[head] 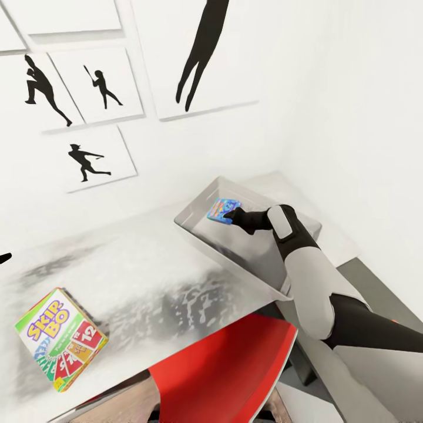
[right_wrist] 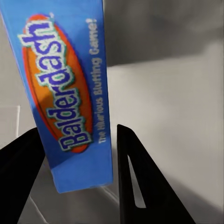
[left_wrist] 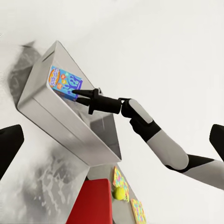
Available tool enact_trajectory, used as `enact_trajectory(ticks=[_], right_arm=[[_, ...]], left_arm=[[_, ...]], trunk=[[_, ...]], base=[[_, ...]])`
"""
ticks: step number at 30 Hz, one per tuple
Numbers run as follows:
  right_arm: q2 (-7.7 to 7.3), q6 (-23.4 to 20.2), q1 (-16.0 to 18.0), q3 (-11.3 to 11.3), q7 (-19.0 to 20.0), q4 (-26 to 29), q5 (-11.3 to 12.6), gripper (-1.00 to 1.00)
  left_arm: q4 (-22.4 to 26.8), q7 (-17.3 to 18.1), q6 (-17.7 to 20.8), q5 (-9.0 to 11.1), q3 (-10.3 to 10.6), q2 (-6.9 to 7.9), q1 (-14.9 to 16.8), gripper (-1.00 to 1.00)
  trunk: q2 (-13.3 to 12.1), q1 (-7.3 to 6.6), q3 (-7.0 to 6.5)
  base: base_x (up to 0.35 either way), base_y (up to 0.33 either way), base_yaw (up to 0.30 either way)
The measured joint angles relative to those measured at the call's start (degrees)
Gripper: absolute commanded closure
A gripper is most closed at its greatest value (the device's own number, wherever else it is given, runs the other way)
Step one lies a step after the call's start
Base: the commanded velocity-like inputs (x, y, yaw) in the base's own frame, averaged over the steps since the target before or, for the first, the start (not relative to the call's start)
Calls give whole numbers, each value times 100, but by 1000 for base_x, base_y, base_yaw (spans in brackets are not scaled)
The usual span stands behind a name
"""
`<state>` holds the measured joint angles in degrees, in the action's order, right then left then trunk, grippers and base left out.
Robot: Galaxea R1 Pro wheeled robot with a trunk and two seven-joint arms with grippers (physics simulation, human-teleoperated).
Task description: Put all the toys in the child's room - the three board games (two on the bed and one on the table), the two jigsaw puzzles on the table, and the tennis ball on the table - inside the toy box on the table in the child's room.
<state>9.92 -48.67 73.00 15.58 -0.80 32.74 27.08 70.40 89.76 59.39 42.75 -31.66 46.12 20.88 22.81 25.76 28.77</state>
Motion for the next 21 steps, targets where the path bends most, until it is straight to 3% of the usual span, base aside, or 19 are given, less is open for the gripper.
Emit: enact_trajectory(ticks=[10, 21], right_arm=[[0, 15, 24, 0, 0, 0, -4, 100], [0, 28, 28, 7, 8, 45, 260, 100]], left_arm=[[0, 0, 0, 0, 0, -5, 0, -100], [0, 0, -3, -1, 0, -9, -1, -100]], trunk=[[0, 0, 95], [4, -2, 199]], base=[[0, 0, 0], [0, 0, 0]])
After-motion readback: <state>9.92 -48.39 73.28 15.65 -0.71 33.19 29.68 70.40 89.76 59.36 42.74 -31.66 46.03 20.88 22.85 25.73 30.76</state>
